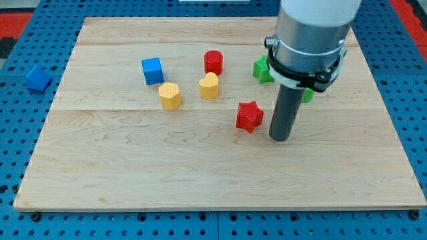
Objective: Move the red star slightly near the yellow heart
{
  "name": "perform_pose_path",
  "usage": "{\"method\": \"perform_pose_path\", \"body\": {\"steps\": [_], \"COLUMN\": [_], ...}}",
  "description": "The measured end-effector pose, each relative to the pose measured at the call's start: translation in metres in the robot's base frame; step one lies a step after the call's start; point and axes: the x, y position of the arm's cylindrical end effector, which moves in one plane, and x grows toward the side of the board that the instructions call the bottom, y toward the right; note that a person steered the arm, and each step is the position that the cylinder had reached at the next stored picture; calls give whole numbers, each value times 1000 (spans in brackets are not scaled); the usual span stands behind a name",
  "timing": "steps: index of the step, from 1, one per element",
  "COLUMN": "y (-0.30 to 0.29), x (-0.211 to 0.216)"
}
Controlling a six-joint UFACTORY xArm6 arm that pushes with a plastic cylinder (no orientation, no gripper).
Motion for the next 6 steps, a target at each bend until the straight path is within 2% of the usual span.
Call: {"method": "perform_pose_path", "body": {"steps": [3,4,5,6], "y": [-51,69,158,139], "x": [-20,-12,-49,-85]}}
